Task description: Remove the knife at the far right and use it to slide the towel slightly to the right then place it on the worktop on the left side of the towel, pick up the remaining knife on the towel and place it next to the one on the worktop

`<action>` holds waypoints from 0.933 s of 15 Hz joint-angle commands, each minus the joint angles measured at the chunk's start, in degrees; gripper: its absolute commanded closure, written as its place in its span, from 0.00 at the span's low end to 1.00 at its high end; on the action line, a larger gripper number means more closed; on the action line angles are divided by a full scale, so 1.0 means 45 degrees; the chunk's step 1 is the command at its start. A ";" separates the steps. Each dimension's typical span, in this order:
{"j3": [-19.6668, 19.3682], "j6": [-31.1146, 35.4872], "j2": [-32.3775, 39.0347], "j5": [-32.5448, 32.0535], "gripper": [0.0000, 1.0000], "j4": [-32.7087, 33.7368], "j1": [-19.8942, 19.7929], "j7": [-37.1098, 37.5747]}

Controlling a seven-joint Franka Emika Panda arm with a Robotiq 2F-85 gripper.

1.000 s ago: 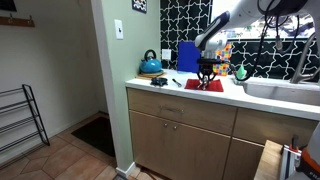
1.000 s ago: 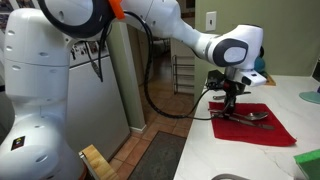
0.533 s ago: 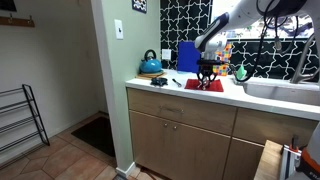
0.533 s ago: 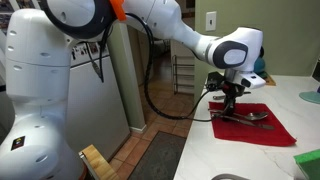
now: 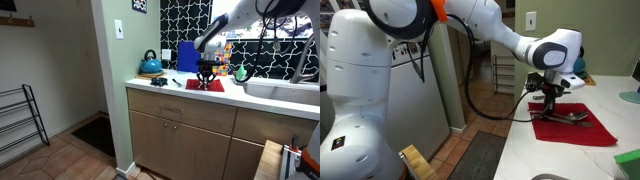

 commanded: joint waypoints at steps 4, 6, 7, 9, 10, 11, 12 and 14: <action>-0.0180 0.0024 -0.0755 -0.0635 0.95 -0.0394 0.0216 -0.0114; -0.0194 0.0114 -0.1048 -0.0974 0.95 -0.0449 0.0257 -0.0197; -0.0190 0.0128 -0.1118 -0.1145 0.95 -0.0403 0.0258 -0.0220; -0.0123 0.0113 -0.1228 -0.1351 0.95 -0.0306 0.0248 -0.0381; -0.0104 0.0166 -0.1277 -0.1468 0.95 -0.0293 0.0270 -0.0435; -0.0041 0.0298 -0.1316 -0.1490 0.95 -0.0288 0.0278 -0.0682; 0.0006 0.0509 -0.1350 -0.1557 0.95 -0.0303 0.0313 -0.0920; 0.0175 0.0855 -0.1309 -0.1560 0.95 -0.0205 0.0407 -0.1553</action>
